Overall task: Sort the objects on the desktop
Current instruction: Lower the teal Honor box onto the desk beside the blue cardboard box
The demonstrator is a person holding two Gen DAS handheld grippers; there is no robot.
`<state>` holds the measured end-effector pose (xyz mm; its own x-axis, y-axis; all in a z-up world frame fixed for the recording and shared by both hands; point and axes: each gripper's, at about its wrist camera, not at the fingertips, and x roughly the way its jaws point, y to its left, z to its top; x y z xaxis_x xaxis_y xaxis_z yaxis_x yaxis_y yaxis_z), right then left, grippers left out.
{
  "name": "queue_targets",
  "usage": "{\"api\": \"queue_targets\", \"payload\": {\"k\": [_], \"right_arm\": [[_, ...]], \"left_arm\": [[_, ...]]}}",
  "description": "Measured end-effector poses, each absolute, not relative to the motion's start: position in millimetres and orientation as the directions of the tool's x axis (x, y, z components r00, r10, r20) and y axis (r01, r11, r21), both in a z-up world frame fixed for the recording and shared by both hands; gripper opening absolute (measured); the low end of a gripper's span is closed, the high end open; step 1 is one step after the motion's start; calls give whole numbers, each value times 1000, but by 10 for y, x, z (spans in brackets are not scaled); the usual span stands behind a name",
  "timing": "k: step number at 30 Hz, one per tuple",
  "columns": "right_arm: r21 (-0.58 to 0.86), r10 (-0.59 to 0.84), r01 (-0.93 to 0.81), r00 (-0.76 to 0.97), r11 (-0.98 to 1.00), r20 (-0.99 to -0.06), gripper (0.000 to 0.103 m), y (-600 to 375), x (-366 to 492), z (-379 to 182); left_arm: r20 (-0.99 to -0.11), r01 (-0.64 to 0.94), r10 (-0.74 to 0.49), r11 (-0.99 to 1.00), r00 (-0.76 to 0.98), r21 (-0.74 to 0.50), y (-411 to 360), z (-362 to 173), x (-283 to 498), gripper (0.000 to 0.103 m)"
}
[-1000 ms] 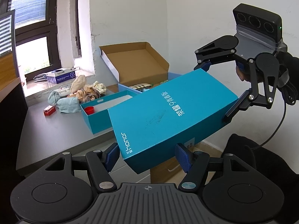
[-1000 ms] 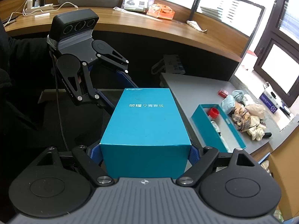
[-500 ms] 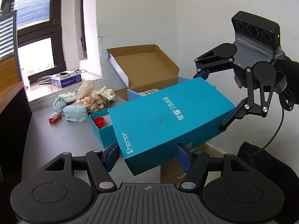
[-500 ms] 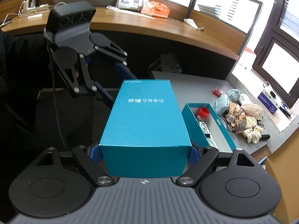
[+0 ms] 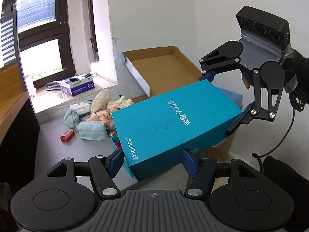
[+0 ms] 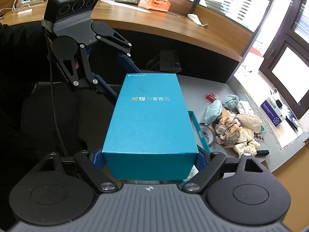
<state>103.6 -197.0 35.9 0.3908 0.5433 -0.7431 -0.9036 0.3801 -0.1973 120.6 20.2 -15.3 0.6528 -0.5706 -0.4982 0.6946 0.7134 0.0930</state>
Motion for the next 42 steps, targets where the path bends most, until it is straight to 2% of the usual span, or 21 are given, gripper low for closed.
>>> {"api": "queue_targets", "payload": {"k": [10,25,32,42], "right_arm": [[-194,510,-912,367,362,-778,90,-1995,1484,376],[-58,531,-941,239,335,-813,90,-2143,2107,177],[15,553,-947,174,320,-815,90,-2212,2357,50],[65,574,-949,131,307,-808,90,-2348,2473,-55]], "left_arm": [[-572,682,-516,723,637,109,13,-89,1563,68],[-657,651,-455,756,601,72,-154,-162,1938,68],[-675,629,-448,777,586,30,-192,-129,2046,68],[-698,624,-416,780,582,55,-360,-157,2099,68]]}}
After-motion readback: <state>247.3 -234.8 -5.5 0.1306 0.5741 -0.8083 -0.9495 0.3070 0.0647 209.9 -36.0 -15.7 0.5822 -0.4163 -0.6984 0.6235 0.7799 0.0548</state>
